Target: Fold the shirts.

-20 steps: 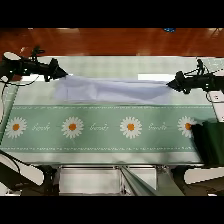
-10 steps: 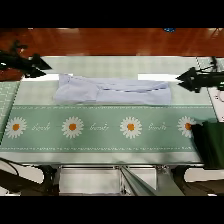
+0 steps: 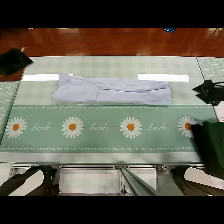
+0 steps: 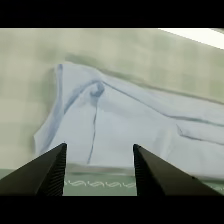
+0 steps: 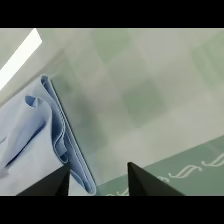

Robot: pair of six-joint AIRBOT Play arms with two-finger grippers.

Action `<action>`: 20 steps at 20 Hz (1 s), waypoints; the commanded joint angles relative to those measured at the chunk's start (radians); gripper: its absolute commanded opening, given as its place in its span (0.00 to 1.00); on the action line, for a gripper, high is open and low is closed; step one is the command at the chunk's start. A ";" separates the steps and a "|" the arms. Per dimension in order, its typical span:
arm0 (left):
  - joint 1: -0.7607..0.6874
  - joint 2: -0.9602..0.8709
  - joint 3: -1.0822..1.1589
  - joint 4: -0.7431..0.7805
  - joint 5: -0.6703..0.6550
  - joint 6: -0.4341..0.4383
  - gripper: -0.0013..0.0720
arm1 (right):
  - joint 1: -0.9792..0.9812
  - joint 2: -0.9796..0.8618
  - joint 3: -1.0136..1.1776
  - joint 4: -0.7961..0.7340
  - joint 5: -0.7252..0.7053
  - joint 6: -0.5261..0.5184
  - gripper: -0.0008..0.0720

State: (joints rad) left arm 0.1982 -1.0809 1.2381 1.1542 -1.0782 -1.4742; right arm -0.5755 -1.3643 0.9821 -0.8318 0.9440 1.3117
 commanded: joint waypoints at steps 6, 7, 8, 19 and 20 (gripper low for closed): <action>-0.233 0.089 -0.362 0.012 0.111 -0.050 0.71 | 0.141 -0.239 0.043 0.224 0.002 -0.078 0.59; -0.236 0.079 -0.362 0.012 0.111 -0.050 0.71 | 0.156 -0.264 0.071 0.233 0.012 -0.078 0.59; -0.236 0.072 -0.362 0.012 0.111 -0.050 0.71 | 0.170 -0.283 0.094 0.235 0.015 -0.071 0.59; -0.236 0.069 -0.362 0.008 0.119 -0.065 0.71 | 0.353 -0.418 0.229 0.196 0.045 -0.008 0.42; -0.236 0.069 -0.362 -0.003 0.129 -0.065 0.71 | 0.367 -0.417 0.240 0.198 0.052 -0.019 0.12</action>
State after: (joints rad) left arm -0.0372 -1.0115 0.8764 1.1641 -0.9653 -1.5352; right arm -0.2558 -1.7718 1.1904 -0.6395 0.9783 1.3006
